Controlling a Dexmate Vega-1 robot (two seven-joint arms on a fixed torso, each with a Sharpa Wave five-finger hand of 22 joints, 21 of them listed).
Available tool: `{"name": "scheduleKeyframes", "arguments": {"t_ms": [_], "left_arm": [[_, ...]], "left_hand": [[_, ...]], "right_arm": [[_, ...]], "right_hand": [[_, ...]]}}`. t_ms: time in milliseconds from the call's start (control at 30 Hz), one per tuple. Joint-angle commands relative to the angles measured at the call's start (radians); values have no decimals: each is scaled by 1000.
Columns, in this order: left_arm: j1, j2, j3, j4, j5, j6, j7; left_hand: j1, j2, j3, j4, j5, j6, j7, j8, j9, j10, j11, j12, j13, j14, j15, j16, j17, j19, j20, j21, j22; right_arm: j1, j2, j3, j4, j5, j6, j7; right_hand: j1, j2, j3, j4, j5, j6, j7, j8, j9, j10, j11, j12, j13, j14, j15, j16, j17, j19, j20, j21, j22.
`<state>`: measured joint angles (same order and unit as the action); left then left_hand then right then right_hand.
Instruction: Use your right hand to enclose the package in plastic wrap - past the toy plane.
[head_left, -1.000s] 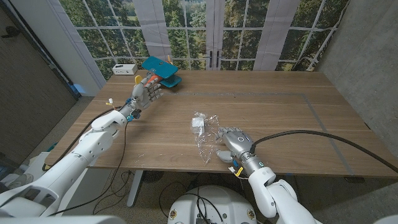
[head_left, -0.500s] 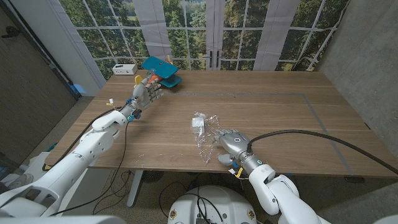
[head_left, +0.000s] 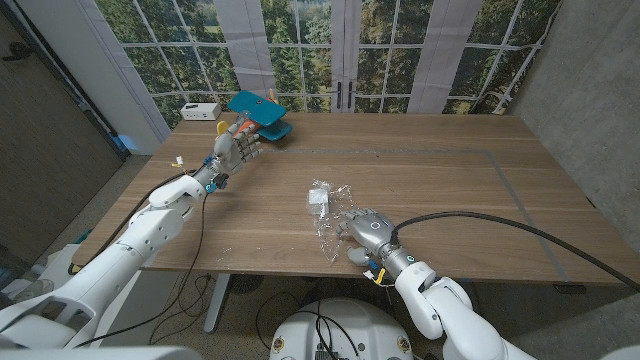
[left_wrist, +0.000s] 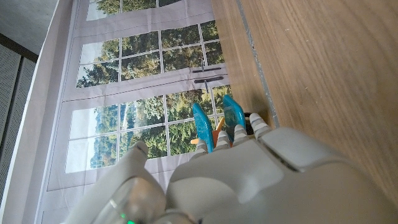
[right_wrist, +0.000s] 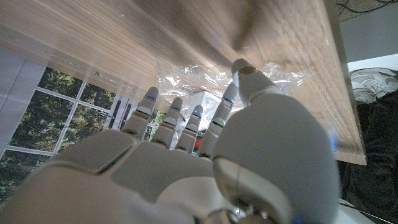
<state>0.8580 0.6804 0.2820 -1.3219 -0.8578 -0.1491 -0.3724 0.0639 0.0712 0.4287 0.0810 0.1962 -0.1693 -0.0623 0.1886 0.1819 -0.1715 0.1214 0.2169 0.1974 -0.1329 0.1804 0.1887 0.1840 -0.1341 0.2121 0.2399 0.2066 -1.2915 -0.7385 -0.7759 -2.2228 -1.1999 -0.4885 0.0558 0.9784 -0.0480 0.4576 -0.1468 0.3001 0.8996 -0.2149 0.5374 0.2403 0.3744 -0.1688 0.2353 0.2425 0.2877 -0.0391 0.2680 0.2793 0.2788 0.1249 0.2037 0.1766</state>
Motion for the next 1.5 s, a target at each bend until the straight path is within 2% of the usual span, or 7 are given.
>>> {"name": "scheduleKeyframes", "arguments": {"t_ms": [33,167,433,633,800,1167,1500], "left_arm": [[9,10,-5,-20,0,20,25],[8,10,-3,-18,1,20,21],[4,7,-1,-12,1,21,21],[3,4,-1,-5,2,17,21],[-1,0,0,6,1,14,16],[-18,-15,4,41,0,4,-3],[-22,-17,1,53,2,-2,-6]], "left_hand": [[-8,1,-2,4,3,-85,-3,3,3,-31,-3,-1,2,3,3,2,2,5,1,1,5],[-9,2,-2,5,3,-85,-3,3,3,-32,-4,-1,2,4,2,2,2,5,1,1,5],[-10,3,-2,6,3,-85,-2,3,3,-33,-3,-2,2,2,2,2,2,5,1,1,5],[-9,4,-2,6,3,-86,-2,3,3,-34,-3,-2,2,2,2,2,2,5,1,1,5],[-9,4,-1,6,4,-86,-2,3,3,-34,-3,-2,2,3,1,2,2,5,1,1,5],[-9,5,-1,7,4,-86,-2,3,3,-33,-2,-1,2,3,1,2,2,5,1,1,5],[-9,6,-1,7,4,-86,-2,3,3,-34,-4,-2,2,17,-2,7,1,6,1,1,5]], "right_arm": [[2,45,30,53,150,58,-139],[-1,75,55,61,259,56,-172],[3,150,114,93,531,98,-273],[28,165,114,114,625,116,-333],[44,195,137,134,745,150,-382],[100,239,140,212,897,257,-485],[168,267,118,257,969,245,-493]], "right_hand": [[9,20,-33,12,10,104,8,36,-6,61,-16,14,-2,18,-115,22,12,14,-9,5,4],[6,41,-39,20,8,103,10,34,-9,72,-14,15,-2,16,-114,27,17,11,-15,4,4],[11,54,-49,20,4,108,25,35,-11,83,-3,15,-3,10,-105,31,22,8,-11,2,4],[17,63,-56,18,0,106,37,34,-13,86,0,13,-3,1,-97,31,24,-1,-8,-1,4],[20,68,-62,17,-2,102,39,33,-13,84,1,10,-3,-3,-95,32,25,-7,-6,-3,4],[26,78,-72,16,-6,99,45,38,-4,85,12,7,-4,-14,-83,33,27,-16,0,-5,5],[31,85,-83,14,-9,91,49,38,0,80,20,2,-4,-26,-70,32,28,-27,5,-6,5]]}}
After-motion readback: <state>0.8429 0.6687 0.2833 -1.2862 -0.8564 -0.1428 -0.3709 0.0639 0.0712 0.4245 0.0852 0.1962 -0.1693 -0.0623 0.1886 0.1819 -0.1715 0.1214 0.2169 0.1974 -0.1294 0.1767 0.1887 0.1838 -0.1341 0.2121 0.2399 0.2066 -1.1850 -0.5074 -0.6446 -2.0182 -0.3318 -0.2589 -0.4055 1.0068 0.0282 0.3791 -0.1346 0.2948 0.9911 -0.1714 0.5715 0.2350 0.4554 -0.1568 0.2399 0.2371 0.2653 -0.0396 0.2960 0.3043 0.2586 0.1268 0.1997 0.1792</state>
